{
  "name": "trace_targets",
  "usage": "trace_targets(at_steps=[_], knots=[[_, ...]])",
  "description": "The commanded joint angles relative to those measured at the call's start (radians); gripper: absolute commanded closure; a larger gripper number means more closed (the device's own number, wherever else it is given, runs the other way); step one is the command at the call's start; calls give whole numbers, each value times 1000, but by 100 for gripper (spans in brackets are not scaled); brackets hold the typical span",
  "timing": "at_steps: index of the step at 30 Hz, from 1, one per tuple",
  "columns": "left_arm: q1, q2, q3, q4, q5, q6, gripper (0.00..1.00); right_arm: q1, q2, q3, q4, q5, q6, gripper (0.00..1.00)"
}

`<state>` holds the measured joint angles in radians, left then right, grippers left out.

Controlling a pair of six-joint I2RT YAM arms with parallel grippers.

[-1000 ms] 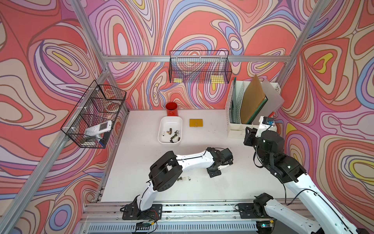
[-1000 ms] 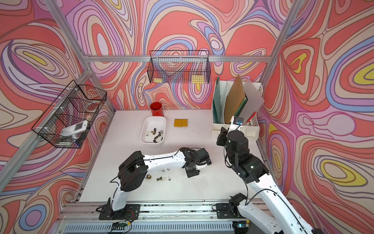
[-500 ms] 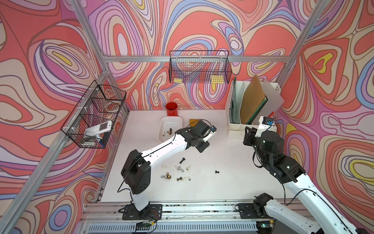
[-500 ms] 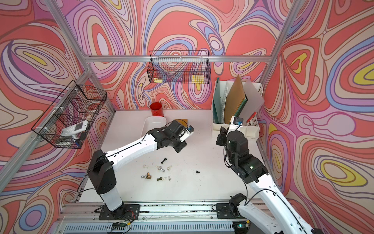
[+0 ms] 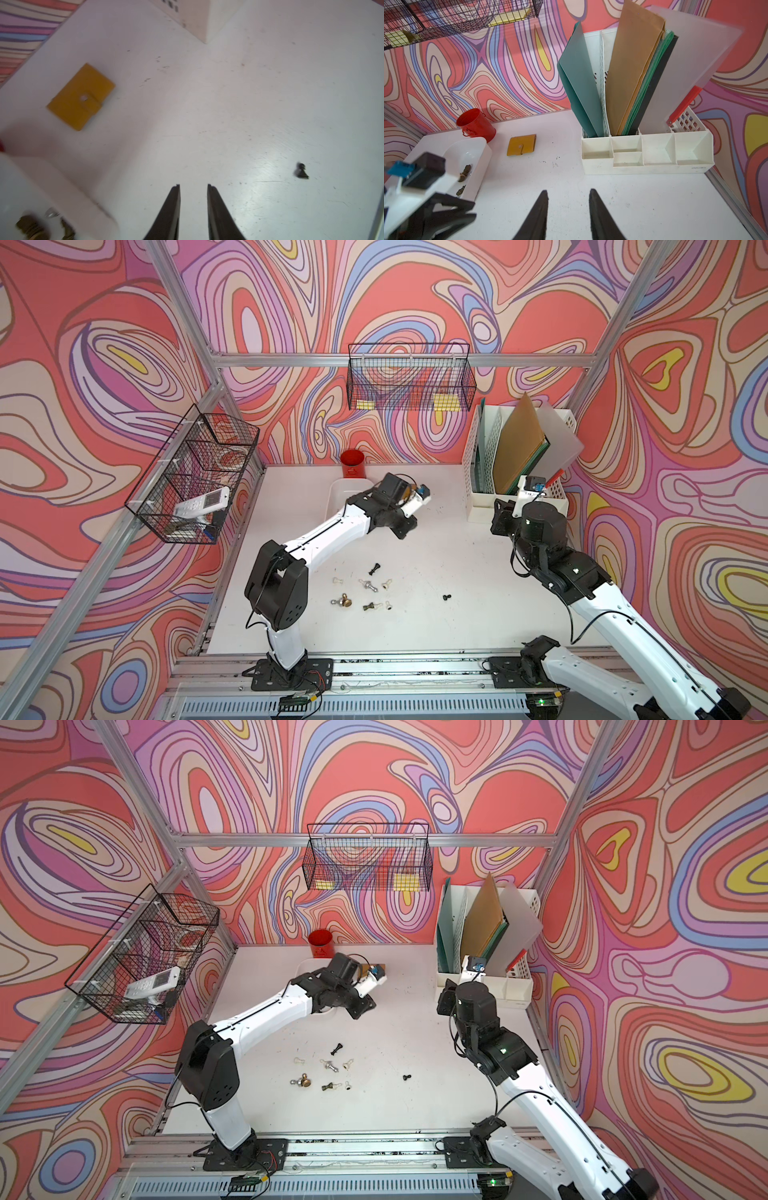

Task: Put the chess pieces into the storage box
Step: Pick up the chess piece at the center of the board.

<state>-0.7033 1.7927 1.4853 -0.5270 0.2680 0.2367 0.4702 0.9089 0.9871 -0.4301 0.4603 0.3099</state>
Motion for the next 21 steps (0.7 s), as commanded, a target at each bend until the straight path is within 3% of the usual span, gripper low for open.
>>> trace_targets(at_steps=[1, 5, 13, 21], knots=[[-109, 31, -29, -62, 31, 74, 65, -5, -21, 26, -10, 57, -48, 65], [-202, 74, -34, -68, -13, -39, 60, -5, -23, 44, -29, 82, -76, 65], [-356, 197, 81, -197, -104, -397, 56, -5, -55, 17, -38, 87, -80, 65], [-430, 333, 240, -279, -154, -678, 54, -5, -84, -11, -51, 67, -64, 65]])
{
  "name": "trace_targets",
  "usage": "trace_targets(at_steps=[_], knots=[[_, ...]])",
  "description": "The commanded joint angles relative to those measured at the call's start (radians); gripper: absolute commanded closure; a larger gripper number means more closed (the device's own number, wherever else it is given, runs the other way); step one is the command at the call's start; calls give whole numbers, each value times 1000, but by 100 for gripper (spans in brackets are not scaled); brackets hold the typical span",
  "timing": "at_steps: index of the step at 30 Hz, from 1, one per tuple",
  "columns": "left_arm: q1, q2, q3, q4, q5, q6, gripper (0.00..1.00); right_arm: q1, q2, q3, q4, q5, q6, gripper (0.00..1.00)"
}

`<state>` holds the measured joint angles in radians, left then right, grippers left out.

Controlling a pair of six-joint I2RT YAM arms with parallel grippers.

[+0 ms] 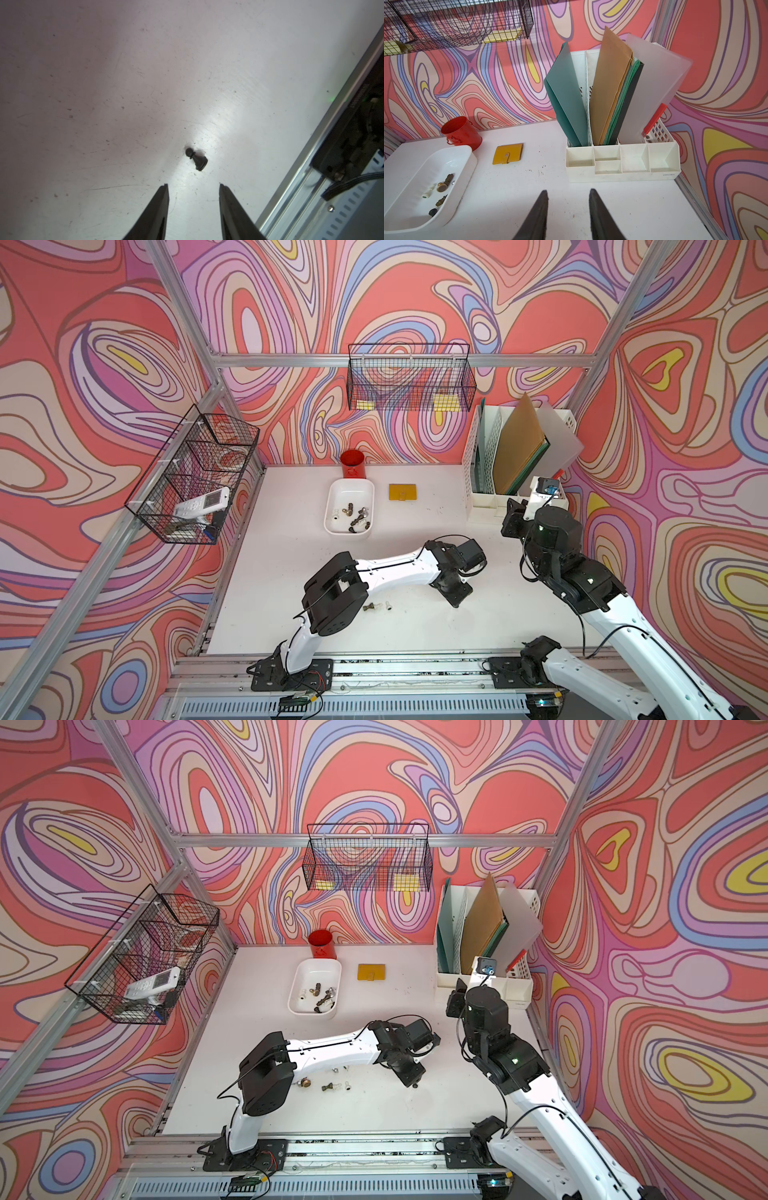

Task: Put the chess pieces into the storage box
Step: Pick up the chess piece at the center of the board.

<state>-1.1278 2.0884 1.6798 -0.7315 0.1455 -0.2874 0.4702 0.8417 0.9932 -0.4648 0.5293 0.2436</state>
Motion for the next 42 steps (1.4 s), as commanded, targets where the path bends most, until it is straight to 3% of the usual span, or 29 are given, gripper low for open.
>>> trace_targets(at_steps=[1, 4, 12, 24, 33, 42], knots=[[-10, 52, 59, -83, -37, -174, 54, -5, -21, -20, -18, -2, 2, 65], [-25, 94, 88, -126, -84, -204, 54, -6, -30, -32, -18, -2, 6, 65], [-31, 158, 117, -75, -39, -249, 54, -5, -34, -51, -10, -21, 21, 66], [-39, 151, 151, -16, -67, -260, 53, -6, -26, -66, -9, -27, 26, 67], [-39, 216, 206, -4, -157, -28, 53, -5, -31, -61, -17, -28, 6, 66], [-35, 283, 253, -14, -183, 74, 54, -5, -27, -55, -20, -30, 6, 67]])
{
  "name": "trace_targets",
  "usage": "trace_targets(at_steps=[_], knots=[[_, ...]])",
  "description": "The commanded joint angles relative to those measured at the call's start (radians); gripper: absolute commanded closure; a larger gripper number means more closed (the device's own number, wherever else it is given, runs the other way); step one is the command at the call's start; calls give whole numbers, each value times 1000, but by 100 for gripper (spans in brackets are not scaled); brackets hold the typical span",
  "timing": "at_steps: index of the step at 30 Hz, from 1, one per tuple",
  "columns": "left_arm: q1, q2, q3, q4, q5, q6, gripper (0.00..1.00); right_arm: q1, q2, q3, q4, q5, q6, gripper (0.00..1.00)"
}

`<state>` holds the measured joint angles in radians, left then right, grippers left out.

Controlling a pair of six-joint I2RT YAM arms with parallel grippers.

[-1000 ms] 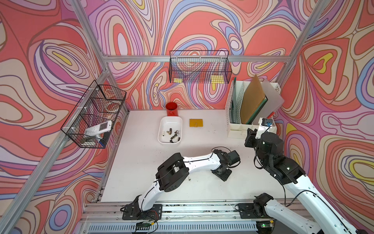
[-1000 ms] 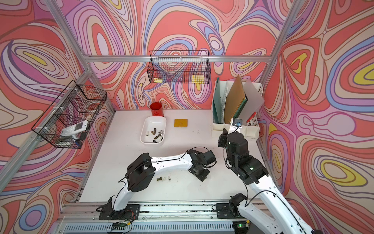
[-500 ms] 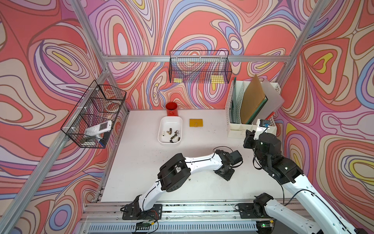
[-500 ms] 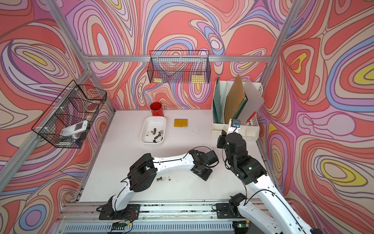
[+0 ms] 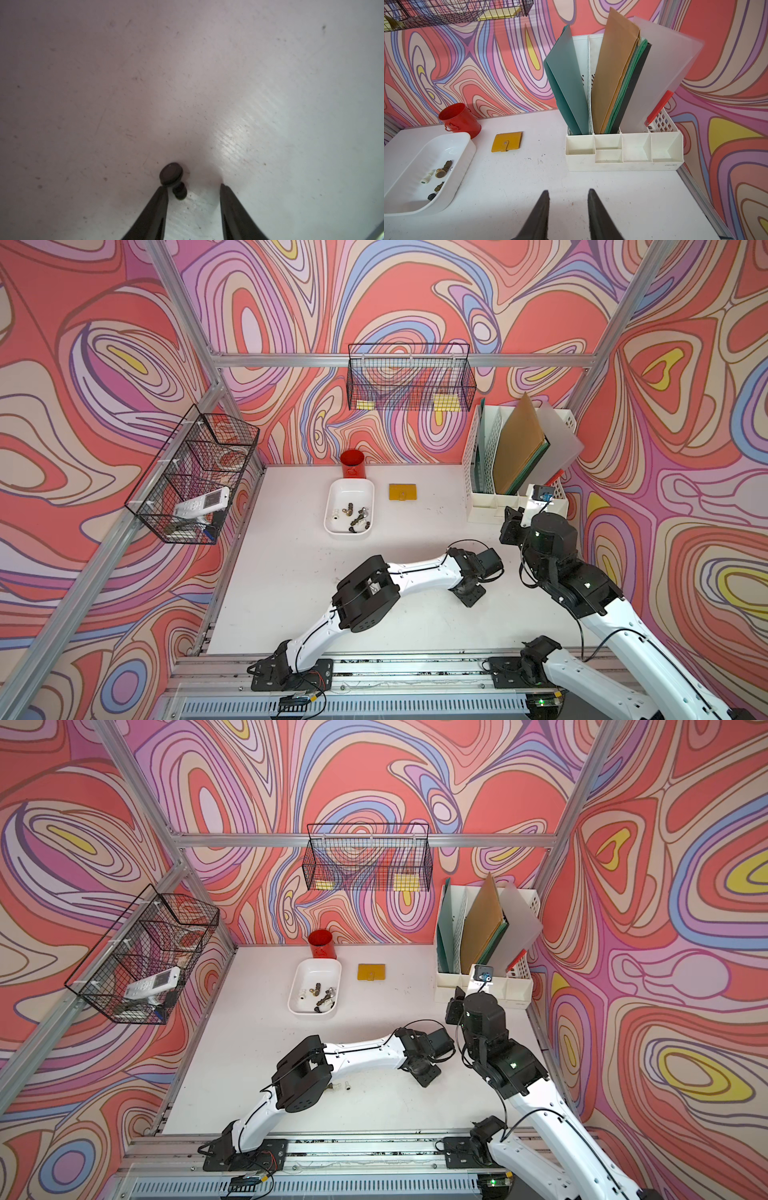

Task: Put the chess pieces into the storage box
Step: Pick up the chess piece at the center of the board.

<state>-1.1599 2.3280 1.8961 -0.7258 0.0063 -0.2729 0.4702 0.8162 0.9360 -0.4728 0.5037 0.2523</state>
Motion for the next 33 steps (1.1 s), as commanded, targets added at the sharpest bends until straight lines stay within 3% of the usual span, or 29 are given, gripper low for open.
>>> trace_targets(at_steps=[1, 10, 14, 24, 33], knots=[[-1, 57, 57, -37, -58, 62, 54, -5, -1, 3, -11, -7, -3, 67], [32, 81, 79, -53, -44, 75, 60, -6, 14, 10, -13, 1, -15, 67], [32, 87, 83, -73, -41, 97, 71, -5, 24, 11, -7, -1, -17, 67], [46, 111, 92, -113, -34, 117, 86, -5, 46, 19, 9, -11, -21, 66], [102, 21, 71, -73, 2, 74, 88, -5, 51, 27, 4, -30, -3, 67]])
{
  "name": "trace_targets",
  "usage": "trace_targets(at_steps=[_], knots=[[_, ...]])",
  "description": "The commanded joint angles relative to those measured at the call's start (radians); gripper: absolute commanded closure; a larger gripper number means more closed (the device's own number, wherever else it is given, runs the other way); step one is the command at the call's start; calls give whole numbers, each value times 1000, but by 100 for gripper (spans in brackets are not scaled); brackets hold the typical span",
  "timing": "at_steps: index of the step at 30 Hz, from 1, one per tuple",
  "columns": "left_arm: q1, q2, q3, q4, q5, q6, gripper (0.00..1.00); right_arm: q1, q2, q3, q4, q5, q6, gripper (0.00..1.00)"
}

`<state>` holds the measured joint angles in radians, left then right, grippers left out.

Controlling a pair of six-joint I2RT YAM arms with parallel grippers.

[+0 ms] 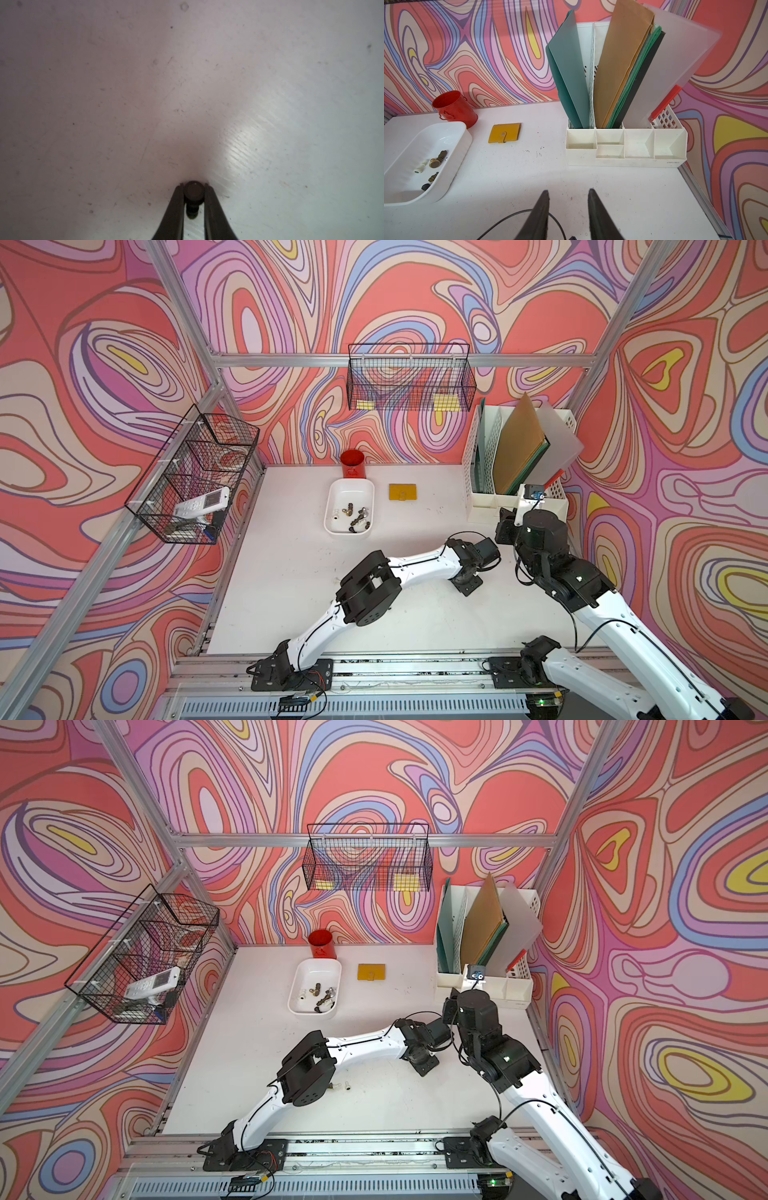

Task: Put the chess pieces into the storage box
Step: Pick up the chess piece at the center of the board, then place the chess piece in the storage box.

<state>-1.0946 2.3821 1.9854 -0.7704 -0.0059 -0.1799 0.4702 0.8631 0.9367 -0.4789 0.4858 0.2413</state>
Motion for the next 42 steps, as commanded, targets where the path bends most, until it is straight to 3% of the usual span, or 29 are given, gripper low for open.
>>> trace_targets(at_steps=[1, 6, 11, 15, 23, 28, 33, 37, 42], knots=[[47, -59, -18, -22, 22, -24, 88, -4, 2, 27, 10, -15, 13, 67], [119, -195, -23, -7, 13, -9, 89, -5, -2, 40, 4, -12, 20, 66], [255, -282, -22, -65, -75, 40, 89, -5, 11, 54, 3, -18, 23, 66], [418, -268, 11, -147, -182, 78, 89, -5, 31, 54, 14, -29, 32, 66], [666, -184, 33, -163, -222, 96, 89, -5, 77, 60, 31, -68, 51, 66], [720, -86, 110, -177, -200, 109, 87, -5, 105, 70, 36, -97, 61, 66], [734, -2, 212, -223, -243, 108, 76, -5, 166, 94, 20, -160, 73, 66], [733, -18, 216, -220, -250, 106, 62, -4, 241, 127, -4, -251, 75, 66], [733, -95, 202, -233, -247, 106, 61, -4, 315, 149, -13, -387, 83, 66]])
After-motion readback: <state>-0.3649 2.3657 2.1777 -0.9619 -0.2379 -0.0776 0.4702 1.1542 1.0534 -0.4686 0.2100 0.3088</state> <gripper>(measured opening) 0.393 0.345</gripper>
